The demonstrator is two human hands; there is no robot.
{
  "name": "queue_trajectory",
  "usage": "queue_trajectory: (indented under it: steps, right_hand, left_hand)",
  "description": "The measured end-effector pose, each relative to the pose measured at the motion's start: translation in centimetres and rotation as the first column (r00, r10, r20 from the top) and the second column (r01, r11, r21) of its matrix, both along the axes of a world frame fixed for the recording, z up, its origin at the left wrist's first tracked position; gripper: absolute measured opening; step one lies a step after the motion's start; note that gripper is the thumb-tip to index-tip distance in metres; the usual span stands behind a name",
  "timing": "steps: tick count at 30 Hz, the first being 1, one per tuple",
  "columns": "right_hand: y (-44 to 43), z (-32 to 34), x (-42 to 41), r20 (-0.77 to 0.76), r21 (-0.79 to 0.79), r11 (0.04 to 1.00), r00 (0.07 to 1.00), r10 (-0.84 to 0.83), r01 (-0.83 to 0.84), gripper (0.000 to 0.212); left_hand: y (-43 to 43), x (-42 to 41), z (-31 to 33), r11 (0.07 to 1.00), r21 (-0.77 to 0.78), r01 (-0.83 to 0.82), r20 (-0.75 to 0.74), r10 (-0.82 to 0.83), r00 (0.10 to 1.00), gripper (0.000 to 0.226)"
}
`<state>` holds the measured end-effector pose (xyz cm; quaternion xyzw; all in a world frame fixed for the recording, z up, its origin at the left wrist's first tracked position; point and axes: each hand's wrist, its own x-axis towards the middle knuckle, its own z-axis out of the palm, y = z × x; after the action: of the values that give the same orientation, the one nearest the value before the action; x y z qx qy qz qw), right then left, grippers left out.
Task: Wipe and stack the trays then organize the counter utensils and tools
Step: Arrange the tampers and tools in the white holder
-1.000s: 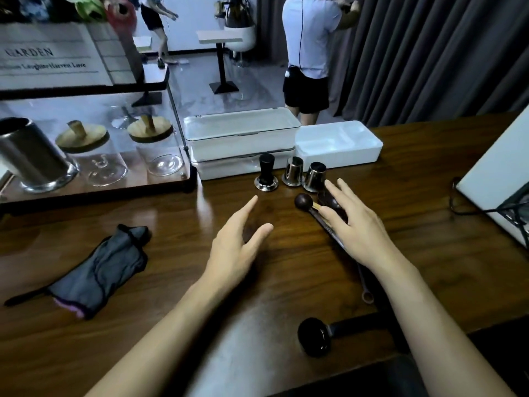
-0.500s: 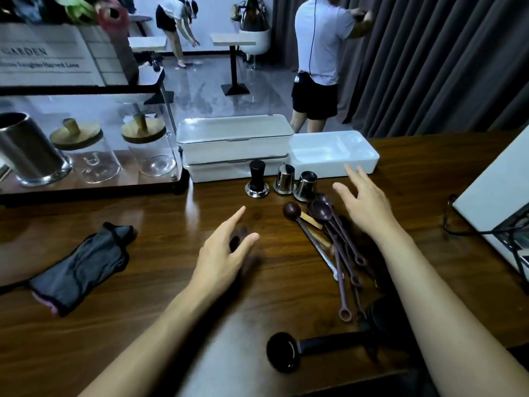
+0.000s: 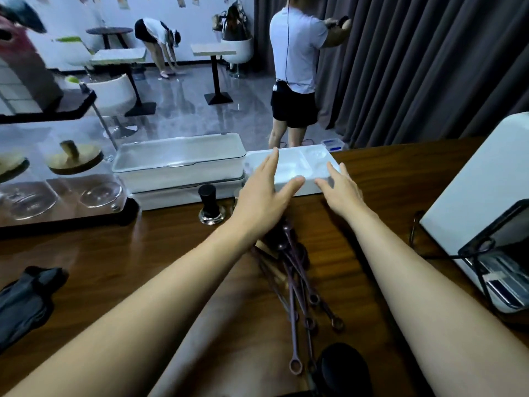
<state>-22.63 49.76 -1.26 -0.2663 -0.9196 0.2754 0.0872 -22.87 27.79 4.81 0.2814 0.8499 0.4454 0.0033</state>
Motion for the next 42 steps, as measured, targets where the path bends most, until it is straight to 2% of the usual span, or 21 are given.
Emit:
queue_trajectory:
  steps: [5,11,15,20,24,29,31,33,38,40,42]
  right_hand:
    - [1.3,-0.5,-0.4,0.019,-0.028,1.000,1.000,0.000,0.000,0.069]
    - [2.1,-1.0,-0.7,0.013,-0.089,0.996,1.000,-0.007,0.008,0.078]
    - [2.3,-0.7,-1.3,0.002,-0.104,0.994,1.000,-0.028,0.028,0.084]
    - [3.2,-0.9,-2.4,-0.034,-0.181,0.982,0.997,-0.069,0.062,0.095]
    - [4.0,-1.1,-2.7,-0.067,-0.283,0.955,0.992,-0.108,0.085,0.096]
    - [4.6,-0.3,-0.6,-0.156,-0.301,0.952,0.982,-0.109,0.058,0.059]
    - [5.1,0.1,0.7,-0.166,-0.280,0.958,0.979,-0.114,0.065,0.053]
    - [5.5,0.0,1.7,-0.175,-0.276,0.959,0.979,-0.108,0.057,0.055]
    - [6.0,-0.4,2.1,-0.152,-0.341,0.939,0.984,-0.093,0.036,0.075]
    - [6.2,-0.6,2.0,-0.155,-0.370,0.927,0.979,-0.132,0.066,0.077]
    - [6.3,-0.6,2.2,-0.159,-0.384,0.919,0.974,-0.159,0.088,0.077]
  left_hand:
    - [4.7,-3.9,-1.0,0.994,-0.112,0.005,0.087,0.005,0.996,0.088]
    - [5.6,-7.8,-3.1,0.943,-0.333,-0.027,0.133,0.075,0.988,0.102]
    - [5.8,-9.3,-3.7,0.902,-0.430,-0.036,0.157,0.114,0.981,0.102]
    - [6.2,-10.8,-4.3,0.885,-0.455,-0.099,0.181,0.201,0.963,0.090]
    - [6.7,-11.5,-4.7,0.865,-0.479,-0.152,0.174,0.263,0.949,0.095]
    - [6.7,-10.7,-4.8,0.865,-0.479,-0.147,0.080,0.210,0.974,0.091]
    - [6.9,-10.5,-4.7,0.875,-0.458,-0.157,0.060,0.207,0.977,0.087]
    - [7.2,-10.5,-4.7,0.869,-0.469,-0.160,0.051,0.207,0.977,0.084]
    - [6.9,-11.1,-3.7,0.812,-0.562,-0.159,0.149,0.289,0.946,0.057]
    - [6.8,-11.0,-3.7,0.812,-0.561,-0.161,0.133,0.280,0.951,0.062]
    - [6.8,-10.5,-3.9,0.823,-0.534,-0.194,0.082,0.279,0.957,0.076]
